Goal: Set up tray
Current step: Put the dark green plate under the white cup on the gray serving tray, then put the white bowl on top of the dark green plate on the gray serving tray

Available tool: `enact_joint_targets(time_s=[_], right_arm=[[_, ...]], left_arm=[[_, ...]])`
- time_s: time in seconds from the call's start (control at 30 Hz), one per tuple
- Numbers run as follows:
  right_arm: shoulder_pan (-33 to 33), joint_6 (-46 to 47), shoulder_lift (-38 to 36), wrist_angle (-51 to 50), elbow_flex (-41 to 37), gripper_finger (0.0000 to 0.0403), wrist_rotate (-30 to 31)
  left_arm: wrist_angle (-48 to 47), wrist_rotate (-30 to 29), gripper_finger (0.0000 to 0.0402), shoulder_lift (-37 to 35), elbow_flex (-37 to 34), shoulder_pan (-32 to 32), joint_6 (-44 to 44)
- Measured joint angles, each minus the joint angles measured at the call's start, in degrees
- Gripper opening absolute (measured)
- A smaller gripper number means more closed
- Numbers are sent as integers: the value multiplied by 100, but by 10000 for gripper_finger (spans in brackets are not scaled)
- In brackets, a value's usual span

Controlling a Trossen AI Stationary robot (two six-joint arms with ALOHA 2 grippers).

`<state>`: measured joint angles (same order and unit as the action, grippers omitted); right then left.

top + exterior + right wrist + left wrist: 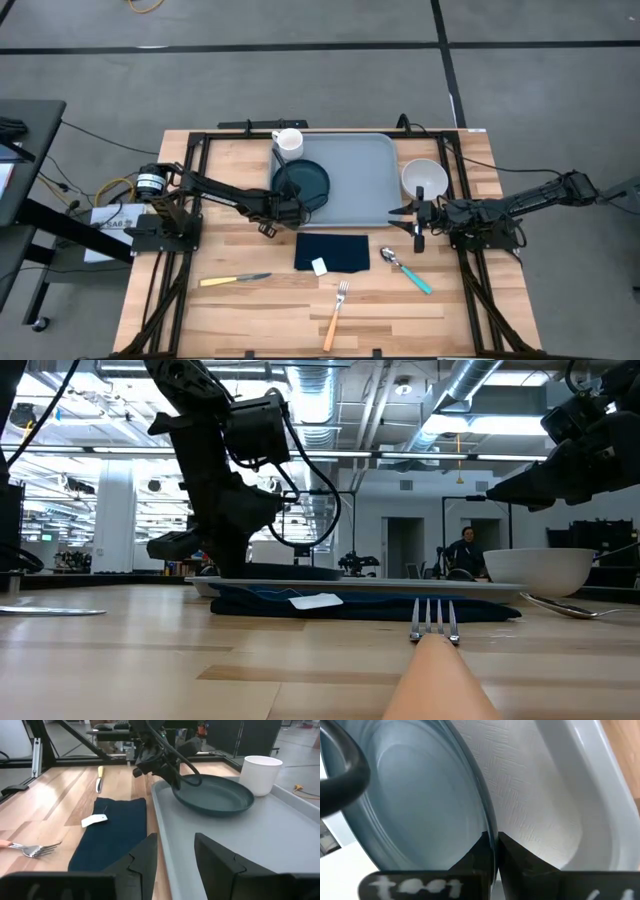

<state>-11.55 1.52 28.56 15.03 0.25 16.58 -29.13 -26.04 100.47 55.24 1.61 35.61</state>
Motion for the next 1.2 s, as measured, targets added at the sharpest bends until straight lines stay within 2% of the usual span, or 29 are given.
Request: enact_joint_targets(time_s=[0.77,0.87,1.2], right_arm=[[-2,0,0,0,2,122,0],[-2,0,-1,0,1,122,0],[0,0,-2,0,2,122,0]], left_arm=[[-308,292,7,-9,2,0,-244],[-327,392,26,-9,2,-1,-246],[-378,328,134,-9,82,-4,-335]])
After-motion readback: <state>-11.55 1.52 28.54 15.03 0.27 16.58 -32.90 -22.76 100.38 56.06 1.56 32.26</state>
